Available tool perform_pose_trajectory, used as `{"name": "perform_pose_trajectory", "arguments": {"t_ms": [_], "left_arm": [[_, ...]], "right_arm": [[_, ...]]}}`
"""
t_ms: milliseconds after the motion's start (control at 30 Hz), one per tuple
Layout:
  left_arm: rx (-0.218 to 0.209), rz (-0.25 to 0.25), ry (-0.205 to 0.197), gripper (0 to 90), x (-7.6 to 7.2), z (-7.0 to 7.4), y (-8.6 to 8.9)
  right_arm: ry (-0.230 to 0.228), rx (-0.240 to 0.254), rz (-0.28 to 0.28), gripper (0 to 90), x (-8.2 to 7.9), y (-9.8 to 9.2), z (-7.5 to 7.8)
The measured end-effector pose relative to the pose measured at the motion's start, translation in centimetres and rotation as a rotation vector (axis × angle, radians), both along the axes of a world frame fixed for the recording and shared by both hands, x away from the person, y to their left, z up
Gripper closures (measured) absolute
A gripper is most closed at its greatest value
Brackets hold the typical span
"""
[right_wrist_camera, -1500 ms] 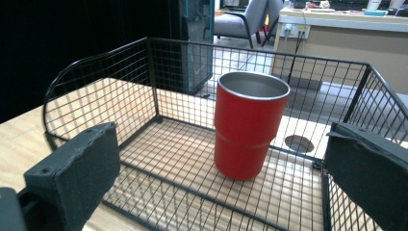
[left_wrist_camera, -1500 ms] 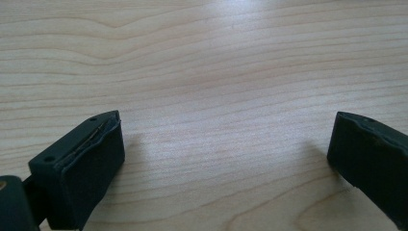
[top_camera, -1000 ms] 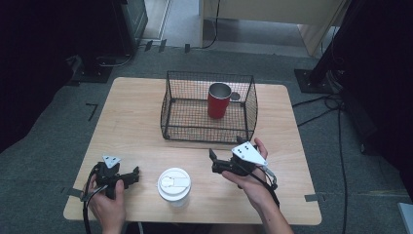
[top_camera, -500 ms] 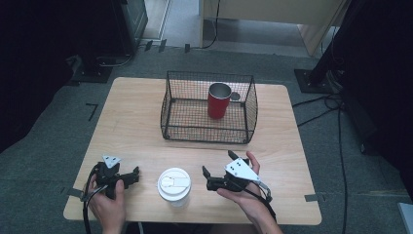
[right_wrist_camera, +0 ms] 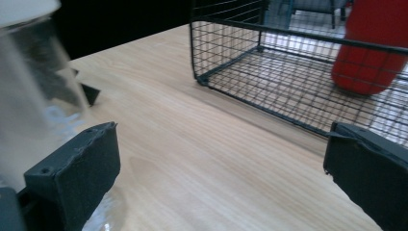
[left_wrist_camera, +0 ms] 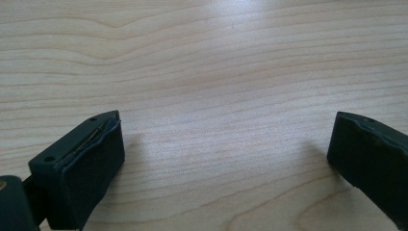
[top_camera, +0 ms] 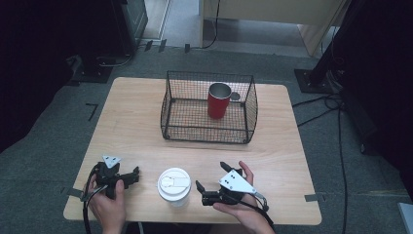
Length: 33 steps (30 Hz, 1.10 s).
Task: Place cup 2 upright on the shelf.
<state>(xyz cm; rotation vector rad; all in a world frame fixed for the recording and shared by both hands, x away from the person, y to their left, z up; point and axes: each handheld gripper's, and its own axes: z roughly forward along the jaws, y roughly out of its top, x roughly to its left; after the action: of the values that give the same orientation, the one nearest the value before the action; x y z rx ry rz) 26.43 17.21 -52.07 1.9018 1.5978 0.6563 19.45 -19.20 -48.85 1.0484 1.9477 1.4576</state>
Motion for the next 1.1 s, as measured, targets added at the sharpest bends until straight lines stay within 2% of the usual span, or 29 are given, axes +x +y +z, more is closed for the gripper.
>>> {"name": "perform_pose_trajectory", "arguments": {"t_ms": [367,733,1100], "left_arm": [[0.000,0.000,0.000,0.0,0.0,0.0,0.0],[0.001,-0.001,0.000,0.0,0.0,0.0,0.0],[0.001,0.000,0.000,0.0,0.0,0.0,0.0]], "right_arm": [[0.009,-0.008,0.072,0.0,-1.6,0.8,-0.1],[0.005,-0.006,0.134,0.0,-2.3,1.3,0.1],[0.010,0.013,0.172,0.0,-2.6,1.6,0.3]]}}
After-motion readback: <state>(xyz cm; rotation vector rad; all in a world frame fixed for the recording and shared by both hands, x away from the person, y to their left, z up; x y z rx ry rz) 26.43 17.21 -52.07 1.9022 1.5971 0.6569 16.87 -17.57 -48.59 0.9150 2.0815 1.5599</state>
